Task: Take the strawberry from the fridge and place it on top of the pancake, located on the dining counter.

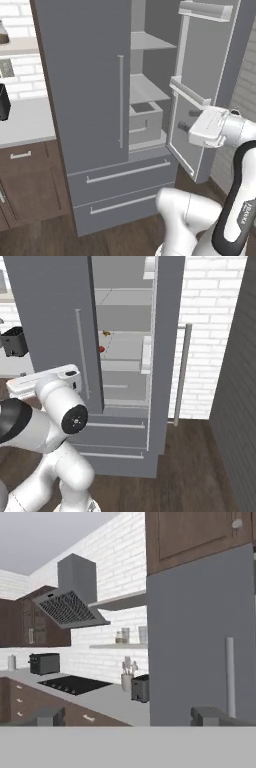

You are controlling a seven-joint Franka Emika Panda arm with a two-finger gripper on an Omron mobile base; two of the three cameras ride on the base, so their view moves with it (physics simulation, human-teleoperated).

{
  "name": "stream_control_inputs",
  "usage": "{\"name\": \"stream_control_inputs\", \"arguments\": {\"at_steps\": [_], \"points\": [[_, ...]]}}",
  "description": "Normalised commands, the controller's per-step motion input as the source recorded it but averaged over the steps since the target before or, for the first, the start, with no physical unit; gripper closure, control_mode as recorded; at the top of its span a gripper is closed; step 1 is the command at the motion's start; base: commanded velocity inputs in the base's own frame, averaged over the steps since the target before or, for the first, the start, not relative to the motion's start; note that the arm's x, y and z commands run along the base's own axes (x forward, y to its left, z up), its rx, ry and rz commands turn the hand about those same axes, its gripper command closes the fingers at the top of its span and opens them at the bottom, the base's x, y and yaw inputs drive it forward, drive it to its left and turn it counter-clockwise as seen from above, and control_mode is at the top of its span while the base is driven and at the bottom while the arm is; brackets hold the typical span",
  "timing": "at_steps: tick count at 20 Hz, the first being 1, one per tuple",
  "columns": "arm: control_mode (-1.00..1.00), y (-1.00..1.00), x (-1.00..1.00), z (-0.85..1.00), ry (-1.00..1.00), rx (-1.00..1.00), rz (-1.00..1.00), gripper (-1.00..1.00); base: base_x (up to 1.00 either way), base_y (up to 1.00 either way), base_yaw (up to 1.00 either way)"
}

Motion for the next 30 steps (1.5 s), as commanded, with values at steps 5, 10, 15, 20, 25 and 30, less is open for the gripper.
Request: {"name": "stream_control_inputs", "arguments": {"at_steps": [5, 10, 15, 20, 25, 30], "points": [[-1.0, 0.87, 0.86, 0.12, 0.09, -0.07, -0.15, -1.0, 0.0, 0.0, 0.0], [-1.0, 0.03, 0.11, 0.0, 0.03, 0.0, -0.02, -1.0, 0.0, 0.0, 0.0], [-1.0, -0.09, 0.71, -0.02, 0.13, 0.0, -0.07, -1.0, 0.0, 0.0, 0.0], [-1.0, 0.11, 1.0, -0.15, 0.13, -0.15, -0.24, -1.0, 0.0, 0.0, 0.0], [-1.0, -0.01, 0.97, -0.09, 0.1, -0.05, -0.25, -1.0, 0.0, 0.0, 0.0], [-1.0, -0.13, 0.93, -0.03, 0.13, -0.01, -0.22, -1.0, 0.0, 0.0, 0.0]]}}
